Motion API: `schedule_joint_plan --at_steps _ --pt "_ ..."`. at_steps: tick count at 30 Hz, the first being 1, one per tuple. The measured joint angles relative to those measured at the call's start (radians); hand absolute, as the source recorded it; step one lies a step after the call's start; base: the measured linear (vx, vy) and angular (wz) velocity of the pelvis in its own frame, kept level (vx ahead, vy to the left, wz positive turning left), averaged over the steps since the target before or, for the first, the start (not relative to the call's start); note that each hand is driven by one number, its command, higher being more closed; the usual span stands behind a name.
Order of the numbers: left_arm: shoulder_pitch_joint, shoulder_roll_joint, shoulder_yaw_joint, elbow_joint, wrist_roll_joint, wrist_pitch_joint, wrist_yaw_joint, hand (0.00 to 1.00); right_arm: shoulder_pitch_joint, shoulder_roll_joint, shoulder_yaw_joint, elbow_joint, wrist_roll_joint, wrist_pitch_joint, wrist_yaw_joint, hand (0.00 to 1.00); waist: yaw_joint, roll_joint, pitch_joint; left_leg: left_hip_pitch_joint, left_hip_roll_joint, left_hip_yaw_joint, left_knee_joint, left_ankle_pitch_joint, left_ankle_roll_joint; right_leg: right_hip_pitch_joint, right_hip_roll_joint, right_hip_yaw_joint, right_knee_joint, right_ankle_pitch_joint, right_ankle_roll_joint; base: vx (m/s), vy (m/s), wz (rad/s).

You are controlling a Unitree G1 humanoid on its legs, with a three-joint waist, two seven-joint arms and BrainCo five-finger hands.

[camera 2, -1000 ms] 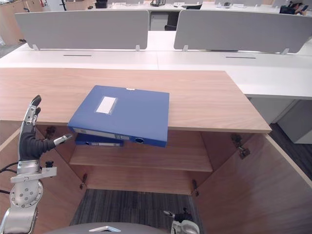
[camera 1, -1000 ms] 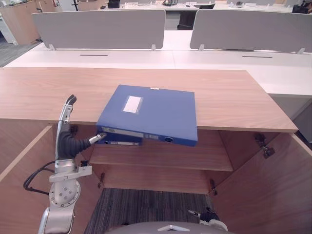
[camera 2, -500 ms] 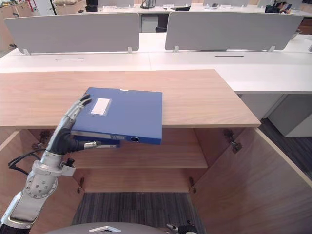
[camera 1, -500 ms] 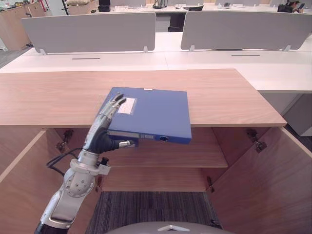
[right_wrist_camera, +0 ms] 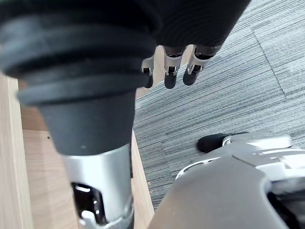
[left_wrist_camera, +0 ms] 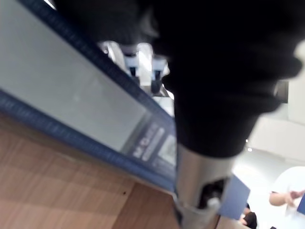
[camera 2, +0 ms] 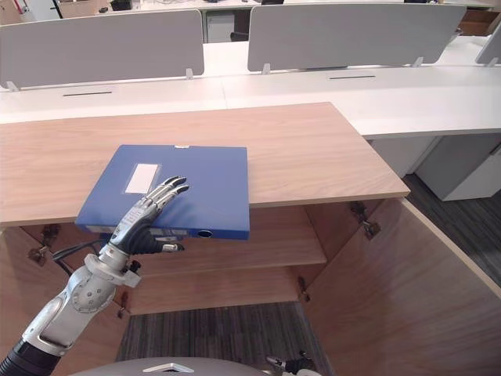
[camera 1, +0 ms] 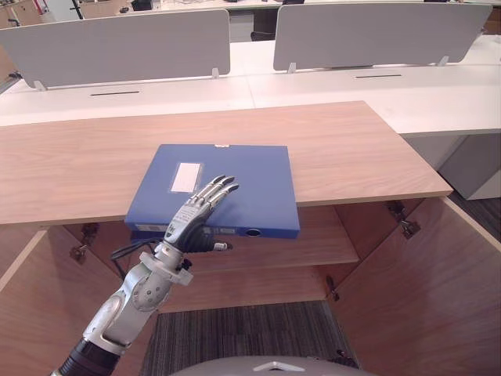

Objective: Walk over to the cabinet, pick up the folder, carry it to the office cabinet, place the folder inside the office cabinet, then close the office cabinet door

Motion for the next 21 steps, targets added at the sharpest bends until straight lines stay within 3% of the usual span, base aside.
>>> schedule_joint_plan --at_steps 7,11,18,19,21 --pt "-0.018 -0.007 -0.005 0.033 0.140 0.031 0.061 0.00 -0.002 0.000 0.000 0.000 0.002 0.000 -0.001 0.00 -0.007 -0.001 -0.004 0.002 0.000 0.005 0.000 -0.004 -0.004 0.001 0.001 0.012 -0.013 0.002 -0.008 -0.02 -0.010 -0.03" --pt "-0.024 -0.055 -0.004 0.067 0.217 0.063 0.111 0.00 0.002 0.005 0.000 0.001 0.002 0.000 -0.001 0.00 -0.013 -0.007 -0.018 0.001 0.000 0.005 -0.001 -0.006 -0.001 0.001 0.001 0.014 -0.019 0.002 -0.008 -0.01 -0.003 -0.01" --pt "-0.024 -0.103 -0.002 0.086 0.269 0.081 0.134 0.00 0.002 0.006 -0.001 0.001 0.003 0.001 -0.001 0.00 -0.012 -0.009 -0.020 -0.001 -0.001 0.003 -0.001 -0.007 0.000 0.001 0.000 0.012 -0.020 0.001 -0.008 0.00 0.000 0.00" --pt "-0.022 -0.110 -0.002 0.087 0.276 0.087 0.135 1.00 0.002 0.006 -0.001 0.001 0.003 0.001 -0.001 0.00 -0.012 -0.009 -0.020 -0.002 -0.001 0.003 -0.001 -0.007 0.000 0.000 0.000 0.012 -0.021 0.001 -0.007 0.00 0.000 0.00" --pt "-0.021 -0.124 0.000 0.087 0.299 0.096 0.139 1.00 0.002 0.006 -0.001 0.001 0.003 0.002 -0.001 0.00 -0.012 -0.009 -0.020 -0.003 -0.001 0.001 -0.001 -0.007 0.000 0.000 0.000 0.010 -0.022 0.001 -0.007 0.00 0.000 0.00"
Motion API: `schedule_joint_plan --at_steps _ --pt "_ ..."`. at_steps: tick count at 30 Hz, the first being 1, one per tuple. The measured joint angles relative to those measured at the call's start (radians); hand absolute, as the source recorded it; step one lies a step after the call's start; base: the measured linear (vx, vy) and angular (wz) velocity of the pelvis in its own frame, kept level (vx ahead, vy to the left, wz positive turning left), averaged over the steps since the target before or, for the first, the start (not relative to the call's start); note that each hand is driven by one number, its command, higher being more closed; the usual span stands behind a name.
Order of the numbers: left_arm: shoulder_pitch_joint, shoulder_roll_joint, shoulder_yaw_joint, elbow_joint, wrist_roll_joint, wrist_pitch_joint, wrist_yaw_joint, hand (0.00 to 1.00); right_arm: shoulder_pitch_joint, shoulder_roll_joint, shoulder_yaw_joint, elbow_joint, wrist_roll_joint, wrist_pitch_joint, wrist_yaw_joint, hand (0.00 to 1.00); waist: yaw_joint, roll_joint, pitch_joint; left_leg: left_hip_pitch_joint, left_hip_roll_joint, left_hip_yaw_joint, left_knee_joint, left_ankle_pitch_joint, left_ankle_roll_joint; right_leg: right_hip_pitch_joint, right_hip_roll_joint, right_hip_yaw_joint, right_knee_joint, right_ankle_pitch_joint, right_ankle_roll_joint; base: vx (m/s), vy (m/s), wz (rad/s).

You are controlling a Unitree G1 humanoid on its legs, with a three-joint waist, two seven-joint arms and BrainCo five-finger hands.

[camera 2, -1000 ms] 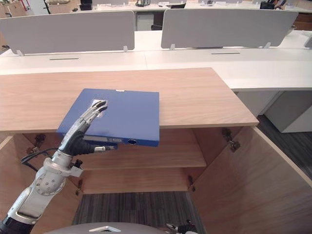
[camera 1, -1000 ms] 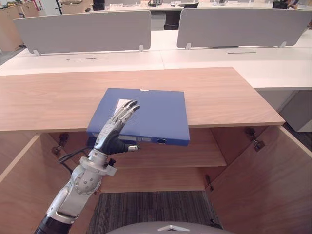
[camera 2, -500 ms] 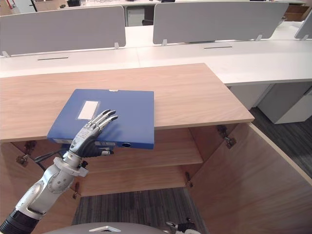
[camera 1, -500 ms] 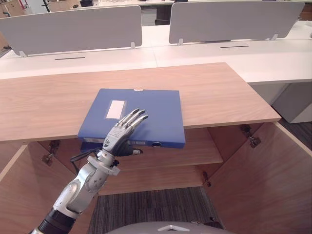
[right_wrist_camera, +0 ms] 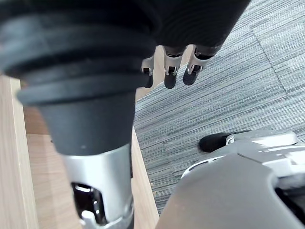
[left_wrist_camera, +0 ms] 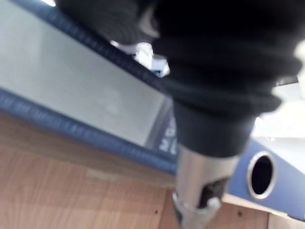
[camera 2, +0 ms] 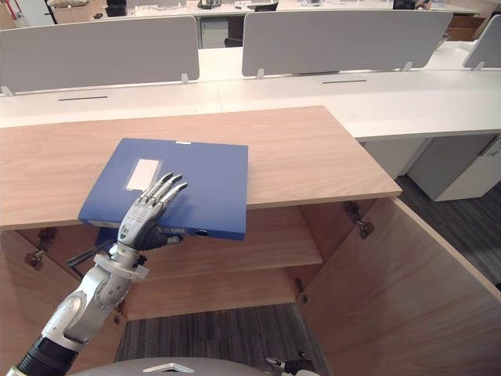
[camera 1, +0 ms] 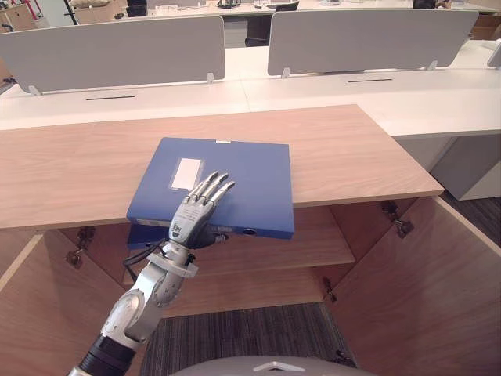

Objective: Walk over to the cabinet, pick up the folder, carry it to the office cabinet, place the folder inside the office cabinet, then close the office cabinet door

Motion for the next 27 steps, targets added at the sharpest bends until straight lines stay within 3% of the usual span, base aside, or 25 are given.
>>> schedule_joint_plan --at_steps 11,24,27 --pt "0.001 -0.064 0.037 0.030 0.079 0.018 0.037 1.00 0.001 -0.001 -0.003 0.000 0.018 0.016 -0.001 0.00 -0.001 -0.001 -0.020 -0.007 -0.001 -0.008 0.000 0.000 0.000 -0.001 0.000 -0.013 0.001 0.001 0.004 0.00 -0.002 0.01" --pt "0.033 -0.127 0.093 0.000 0.035 0.022 0.060 1.00 0.000 0.002 0.003 -0.011 0.057 0.012 -0.009 0.00 -0.002 -0.001 -0.030 -0.015 0.000 -0.011 0.000 0.000 0.000 -0.007 0.001 -0.013 0.001 0.004 0.009 0.00 0.000 0.00" --pt "0.042 -0.138 0.100 -0.027 -0.002 0.022 0.064 1.00 0.010 0.017 0.012 -0.096 0.085 0.007 -0.022 0.00 -0.002 -0.001 -0.030 -0.017 0.001 -0.005 0.000 0.000 0.000 -0.013 0.002 -0.005 0.001 0.005 0.010 0.00 0.000 -0.08"
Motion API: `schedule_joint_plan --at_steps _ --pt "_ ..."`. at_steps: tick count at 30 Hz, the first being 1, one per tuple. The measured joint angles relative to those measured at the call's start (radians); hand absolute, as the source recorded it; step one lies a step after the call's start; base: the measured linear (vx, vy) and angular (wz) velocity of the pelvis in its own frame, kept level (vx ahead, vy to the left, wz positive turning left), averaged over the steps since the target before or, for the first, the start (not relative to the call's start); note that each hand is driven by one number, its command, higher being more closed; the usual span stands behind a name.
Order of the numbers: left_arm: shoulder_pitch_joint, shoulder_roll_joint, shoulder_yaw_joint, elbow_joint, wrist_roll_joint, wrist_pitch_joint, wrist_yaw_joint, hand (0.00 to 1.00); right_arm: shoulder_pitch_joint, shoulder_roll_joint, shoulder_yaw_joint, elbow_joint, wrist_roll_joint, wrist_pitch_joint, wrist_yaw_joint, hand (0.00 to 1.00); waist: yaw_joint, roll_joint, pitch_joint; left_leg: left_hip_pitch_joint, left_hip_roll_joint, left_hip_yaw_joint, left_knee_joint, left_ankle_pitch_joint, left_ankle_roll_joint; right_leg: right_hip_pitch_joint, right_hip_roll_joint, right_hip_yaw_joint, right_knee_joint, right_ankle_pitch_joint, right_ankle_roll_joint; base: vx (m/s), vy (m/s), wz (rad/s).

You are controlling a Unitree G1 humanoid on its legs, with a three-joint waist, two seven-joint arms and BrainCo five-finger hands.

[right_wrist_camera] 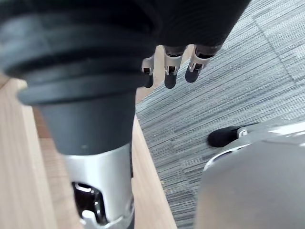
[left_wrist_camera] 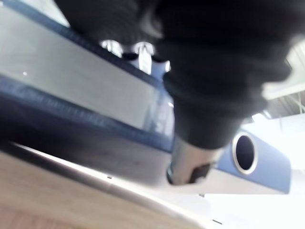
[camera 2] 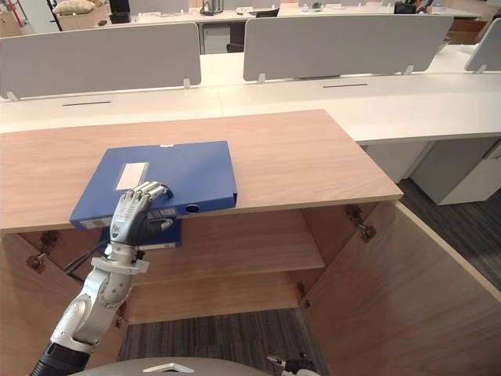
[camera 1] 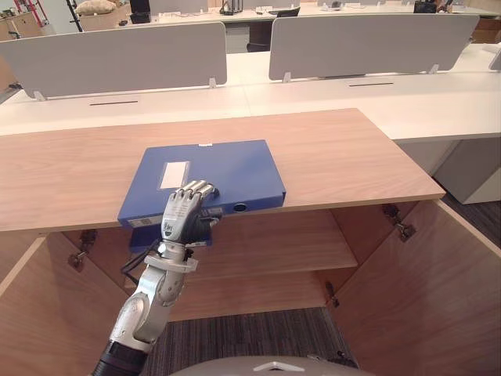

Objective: Walk over to the cabinet, pick up the folder, carry it to the office cabinet, place the folder inside the office cabinet, then close the office cabinet door

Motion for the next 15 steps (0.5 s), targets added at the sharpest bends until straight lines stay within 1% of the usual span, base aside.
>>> schedule_joint_plan --at_steps 2,3,5,6,9,10,11,13,15 --pt "0.017 -0.037 0.012 -0.046 -0.042 0.002 0.010 1.00 0.010 0.006 0.038 -0.114 0.022 -0.023 -0.001 0.00 -0.002 0.003 -0.002 -0.009 0.003 0.012 0.000 0.000 -0.001 -0.021 0.000 0.017 0.011 0.001 0.003 0.00 -0.009 -0.16" --pt "0.020 -0.046 0.010 -0.060 -0.060 0.000 0.016 1.00 0.015 0.009 0.039 -0.144 0.032 -0.029 -0.002 0.00 -0.002 0.004 -0.003 -0.011 0.003 0.014 0.000 0.000 -0.001 -0.024 0.000 0.019 0.013 0.002 0.003 0.00 -0.013 -0.11" --pt "0.043 -0.081 0.006 -0.130 -0.134 -0.013 0.026 1.00 0.036 0.027 0.040 -0.309 0.049 -0.051 -0.009 0.00 0.000 0.004 -0.003 -0.015 0.004 0.032 0.001 0.000 0.000 -0.047 0.001 0.039 0.029 0.003 0.005 -0.01 -0.008 -0.20" --pt "0.045 -0.084 0.005 -0.135 -0.143 -0.015 0.027 1.00 0.037 0.030 0.042 -0.327 0.051 -0.056 -0.010 0.00 -0.001 0.004 -0.003 -0.015 0.004 0.034 0.001 0.000 0.000 -0.049 0.001 0.041 0.031 0.003 0.005 -0.02 -0.008 -0.16" --pt "0.055 -0.103 -0.024 -0.177 -0.206 -0.036 0.036 1.00 0.070 0.059 0.058 -0.517 0.080 -0.104 -0.029 0.00 -0.007 -0.001 0.000 -0.012 0.004 0.041 0.001 0.000 0.000 -0.054 0.001 0.051 0.038 0.003 0.005 -0.03 -0.008 -0.10" --pt "0.066 -0.111 -0.034 -0.199 -0.229 -0.046 0.037 1.00 0.079 0.078 0.058 -0.591 0.091 -0.117 -0.032 0.00 -0.006 -0.002 0.001 -0.013 0.004 0.053 0.001 0.000 0.000 -0.064 0.001 0.064 0.042 0.004 0.007 -0.04 -0.001 -0.24" --pt "0.070 -0.114 -0.040 -0.212 -0.236 -0.047 0.039 1.00 0.082 0.087 0.059 -0.627 0.093 -0.124 -0.032 0.00 -0.006 -0.001 0.001 -0.013 0.005 0.060 0.001 0.000 0.000 -0.070 0.001 0.070 0.044 0.005 0.008 -0.06 0.002 -0.23" --pt "0.071 -0.123 -0.063 -0.243 -0.281 -0.063 0.042 1.00 0.104 0.114 0.068 -0.768 0.120 -0.160 -0.042 0.00 -0.008 -0.004 0.005 -0.017 0.004 0.068 0.000 -0.002 0.002 -0.085 0.001 0.084 0.049 0.005 0.010 -0.06 0.006 -0.17" --pt "0.071 -0.133 -0.076 -0.260 -0.314 -0.069 0.044 1.00 0.118 0.131 0.075 -0.855 0.135 -0.184 -0.044 0.00 -0.009 -0.007 0.009 -0.015 0.003 0.074 0.000 -0.005 0.005 -0.086 0.001 0.091 0.050 0.006 0.011 -0.03 0.007 -0.12"
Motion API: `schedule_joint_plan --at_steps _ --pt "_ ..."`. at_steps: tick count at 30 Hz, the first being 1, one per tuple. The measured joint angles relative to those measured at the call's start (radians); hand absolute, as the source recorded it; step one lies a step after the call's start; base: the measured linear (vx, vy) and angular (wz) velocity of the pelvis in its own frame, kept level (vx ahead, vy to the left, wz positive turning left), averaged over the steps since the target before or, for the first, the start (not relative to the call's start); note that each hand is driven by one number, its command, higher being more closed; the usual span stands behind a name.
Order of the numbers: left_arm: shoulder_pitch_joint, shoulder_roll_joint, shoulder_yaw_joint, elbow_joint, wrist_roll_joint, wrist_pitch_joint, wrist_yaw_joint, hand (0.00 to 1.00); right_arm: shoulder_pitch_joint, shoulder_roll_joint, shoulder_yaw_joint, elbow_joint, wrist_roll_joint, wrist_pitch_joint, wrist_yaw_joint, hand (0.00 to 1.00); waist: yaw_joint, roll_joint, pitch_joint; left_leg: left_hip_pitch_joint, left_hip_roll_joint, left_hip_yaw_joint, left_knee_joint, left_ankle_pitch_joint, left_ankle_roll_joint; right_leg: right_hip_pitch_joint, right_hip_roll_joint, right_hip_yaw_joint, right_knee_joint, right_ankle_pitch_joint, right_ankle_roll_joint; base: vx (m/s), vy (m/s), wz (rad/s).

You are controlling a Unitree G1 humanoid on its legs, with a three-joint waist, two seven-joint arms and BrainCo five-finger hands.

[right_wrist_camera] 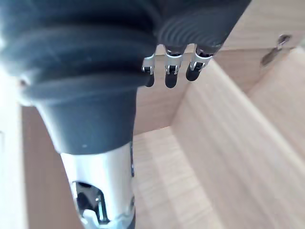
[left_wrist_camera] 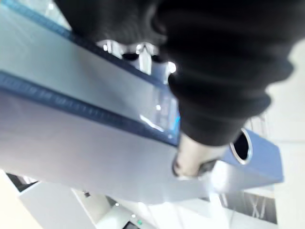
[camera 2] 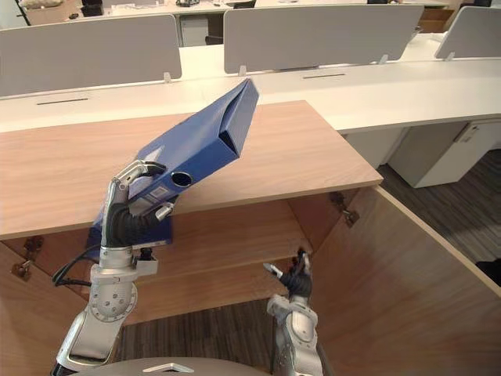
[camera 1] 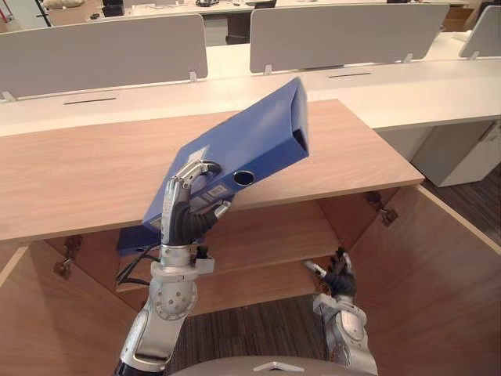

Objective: Walk over to the cabinet, pick up the folder, carry it to the office cabinet, place the folder inside the office cabinet, then close the office cabinet door

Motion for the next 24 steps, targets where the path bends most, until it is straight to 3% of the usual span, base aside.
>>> schedule_joint_plan --at_steps 8,15,24 --pt "0.007 -0.021 -0.033 -0.094 -0.067 -0.004 0.039 1.00 0.030 0.017 0.018 -0.316 0.034 -0.097 -0.013 0.00 -0.015 -0.012 0.017 -0.006 -0.003 0.017 0.006 -0.002 0.000 -0.017 -0.001 0.022 0.004 0.008 0.006 0.00 0.000 -0.08" --pt "0.008 -0.027 -0.053 -0.149 -0.110 -0.014 0.055 1.00 0.026 0.017 0.040 -0.476 0.034 -0.154 -0.023 0.00 -0.016 -0.008 0.019 -0.005 -0.003 0.018 0.006 -0.008 0.005 -0.018 -0.001 0.027 0.004 0.009 0.007 0.01 -0.005 -0.02" --pt "0.008 -0.046 -0.055 -0.186 -0.337 -0.062 0.057 1.00 -0.099 -0.016 0.050 -0.545 0.065 -0.198 -0.016 0.00 -0.011 -0.002 0.023 -0.004 -0.004 0.013 0.000 -0.007 0.008 -0.017 -0.001 0.026 0.009 0.010 0.009 -0.03 -0.019 0.01"
